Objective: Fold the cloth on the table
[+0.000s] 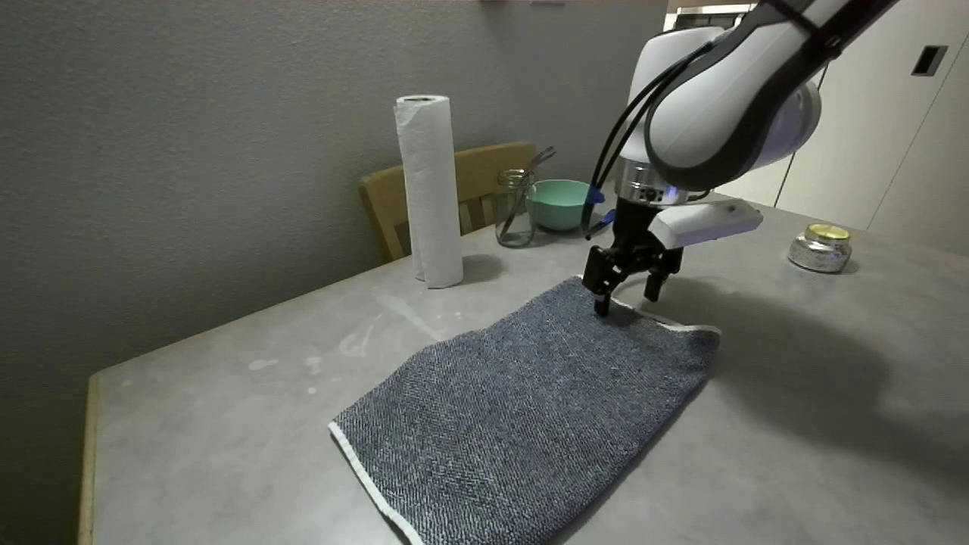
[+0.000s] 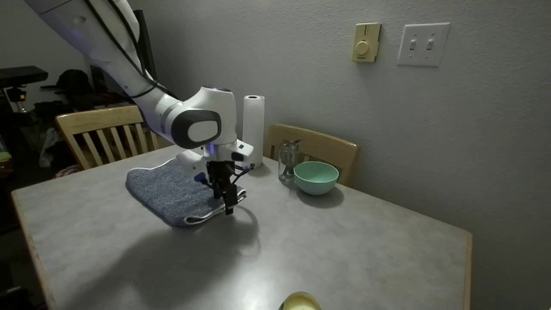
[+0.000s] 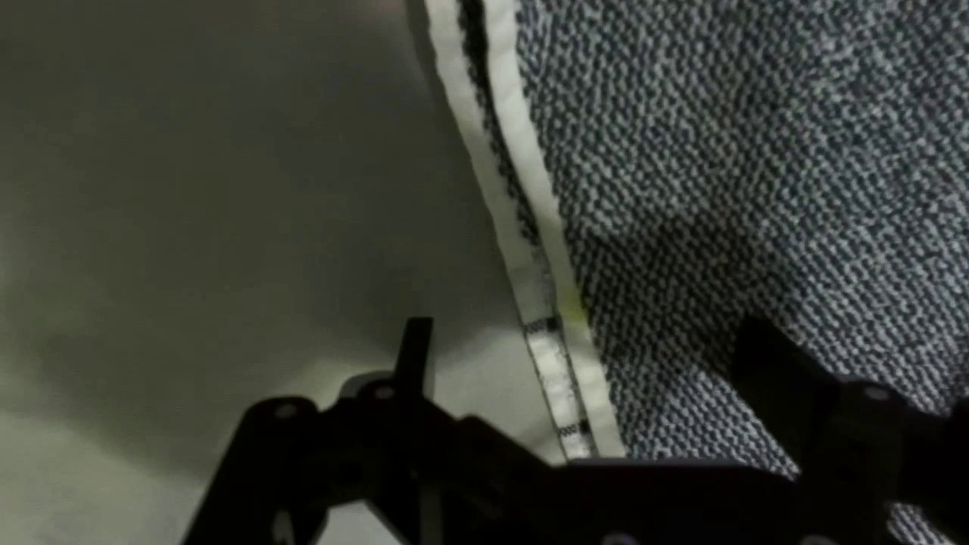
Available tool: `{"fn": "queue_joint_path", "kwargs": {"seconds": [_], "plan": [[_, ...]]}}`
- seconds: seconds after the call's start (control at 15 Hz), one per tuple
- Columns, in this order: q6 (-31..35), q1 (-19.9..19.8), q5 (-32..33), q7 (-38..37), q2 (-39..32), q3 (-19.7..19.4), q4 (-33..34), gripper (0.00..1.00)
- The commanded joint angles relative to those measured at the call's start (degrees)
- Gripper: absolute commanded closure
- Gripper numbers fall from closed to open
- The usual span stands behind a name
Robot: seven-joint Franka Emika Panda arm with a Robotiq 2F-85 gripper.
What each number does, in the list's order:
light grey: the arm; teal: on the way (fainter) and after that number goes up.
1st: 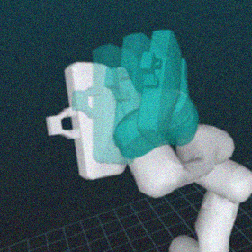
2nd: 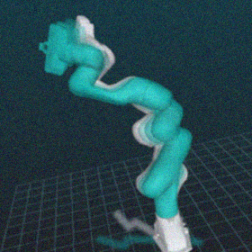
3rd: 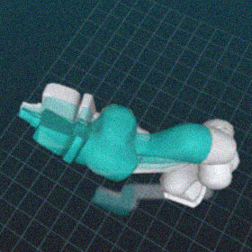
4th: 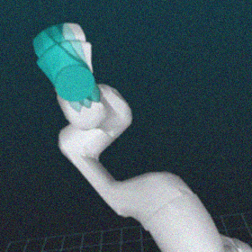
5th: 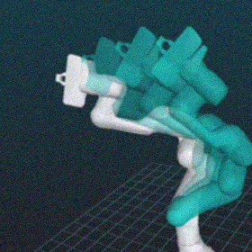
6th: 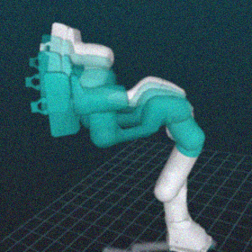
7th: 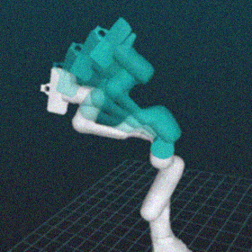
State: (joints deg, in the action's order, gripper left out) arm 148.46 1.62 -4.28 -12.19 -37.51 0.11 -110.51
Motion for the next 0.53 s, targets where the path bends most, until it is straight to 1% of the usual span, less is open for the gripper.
{"fn": "queue_joint_path", "kwargs": {"seconds": [0.0, 0.2, 0.27, 0.4, 0.47], "plan": [[-1.85, 1.21, -0.14, -1.88, -1.66, -1.52, 2.00, 0.00], [-2.51, 1.59, 0.02, -3.45, -1.81, -2.21, 1.31, 0.00], [-2.88, 1.68, 0.02, -3.87, -1.71, -2.36, 1.16, 0.04], [-3.26, 1.55, -0.20, -4.17, -1.58, -2.37, 0.85, 0.19], [-3.43, 1.61, -0.19, -4.41, -1.41, -2.46, 0.73, 0.30]]}}
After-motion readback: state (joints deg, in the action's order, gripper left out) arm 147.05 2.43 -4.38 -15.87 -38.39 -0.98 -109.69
